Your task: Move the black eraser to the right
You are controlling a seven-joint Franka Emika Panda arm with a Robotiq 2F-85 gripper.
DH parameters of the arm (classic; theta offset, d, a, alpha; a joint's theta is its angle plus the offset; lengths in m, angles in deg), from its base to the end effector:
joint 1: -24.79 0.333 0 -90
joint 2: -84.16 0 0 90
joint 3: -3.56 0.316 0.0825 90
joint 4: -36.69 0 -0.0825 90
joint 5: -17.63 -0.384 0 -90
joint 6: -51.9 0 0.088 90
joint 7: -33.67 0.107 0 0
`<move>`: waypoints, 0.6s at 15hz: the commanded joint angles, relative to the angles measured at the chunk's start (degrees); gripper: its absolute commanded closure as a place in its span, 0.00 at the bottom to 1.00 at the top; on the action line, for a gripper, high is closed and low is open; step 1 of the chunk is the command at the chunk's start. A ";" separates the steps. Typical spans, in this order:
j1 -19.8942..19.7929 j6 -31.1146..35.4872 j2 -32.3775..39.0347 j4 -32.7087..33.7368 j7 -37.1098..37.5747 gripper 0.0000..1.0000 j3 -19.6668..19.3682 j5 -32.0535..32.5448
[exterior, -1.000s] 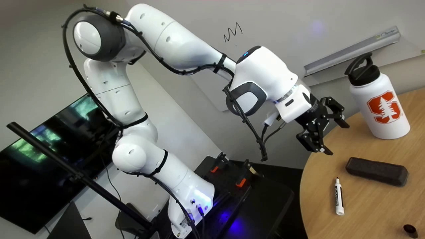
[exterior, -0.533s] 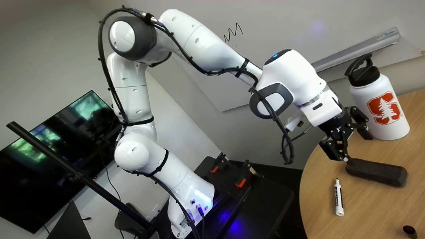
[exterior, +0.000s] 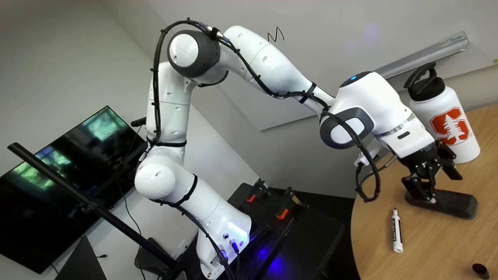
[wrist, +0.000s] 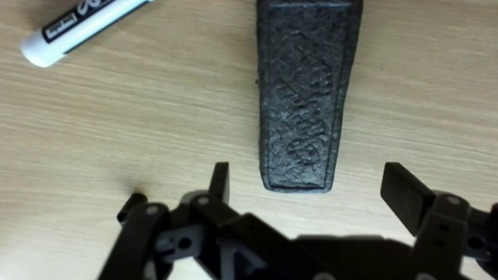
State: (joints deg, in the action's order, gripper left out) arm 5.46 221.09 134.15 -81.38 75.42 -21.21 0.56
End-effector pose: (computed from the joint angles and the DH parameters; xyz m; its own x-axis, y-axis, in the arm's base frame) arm 0.3849 -0.4190 0.0568 -0.0491 -0.9626 0.2663 -0.9942 0.0726 0.0790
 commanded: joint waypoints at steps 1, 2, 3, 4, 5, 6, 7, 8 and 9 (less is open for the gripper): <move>0.15 -3.24 3.04 3.70 -0.65 0.00 -0.34 -1.08; 0.17 -3.50 3.51 4.05 -0.68 0.00 -0.39 -1.06; -0.05 -3.79 3.87 4.41 -0.99 0.00 -0.23 -0.97; -0.15 -3.90 4.18 4.63 -0.92 0.25 -0.09 -1.11; -0.09 -3.88 4.45 4.80 -0.99 0.28 -0.17 -1.04; -0.03 -3.95 4.67 4.93 -0.96 0.34 -0.24 -1.03; 0.05 -3.98 4.79 4.99 -0.89 0.44 -0.29 -1.06; 0.14 -3.94 4.86 4.99 -0.83 0.51 -0.37 -1.09; 0.21 -3.91 4.83 4.91 -0.81 0.59 -0.43 -1.10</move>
State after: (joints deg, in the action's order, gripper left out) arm 5.35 219.31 138.76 -77.63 75.41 -21.21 0.56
